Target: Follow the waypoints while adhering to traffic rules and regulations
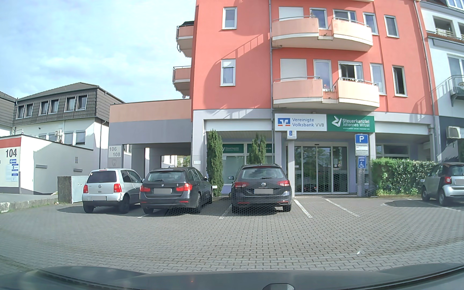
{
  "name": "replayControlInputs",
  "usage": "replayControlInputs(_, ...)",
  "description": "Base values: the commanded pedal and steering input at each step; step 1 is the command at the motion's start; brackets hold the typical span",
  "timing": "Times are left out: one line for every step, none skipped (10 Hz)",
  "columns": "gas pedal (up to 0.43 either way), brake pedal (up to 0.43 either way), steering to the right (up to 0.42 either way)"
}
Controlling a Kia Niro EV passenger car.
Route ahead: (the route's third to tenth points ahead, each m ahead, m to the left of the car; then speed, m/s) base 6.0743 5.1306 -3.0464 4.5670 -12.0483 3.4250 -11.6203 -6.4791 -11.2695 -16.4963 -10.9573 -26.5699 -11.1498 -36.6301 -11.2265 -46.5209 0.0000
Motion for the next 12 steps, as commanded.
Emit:
replayControlInputs(0.000,0.415,-0.016)
replayControlInputs(0.000,0.415,-0.016)
replayControlInputs(0.000,0.415,-0.016)
replayControlInputs(0.000,0.409,-0.016)
replayControlInputs(0.000,0.409,-0.016)
replayControlInputs(0.000,0.396,-0.016)
replayControlInputs(0.000,0.390,-0.016)
replayControlInputs(0.000,0.378,-0.016)
replayControlInputs(0.000,0.360,-0.016)
replayControlInputs(0.000,0.329,-0.016)
replayControlInputs(0.000,0.287,-0.016)
replayControlInputs(0.000,0.280,-0.015)
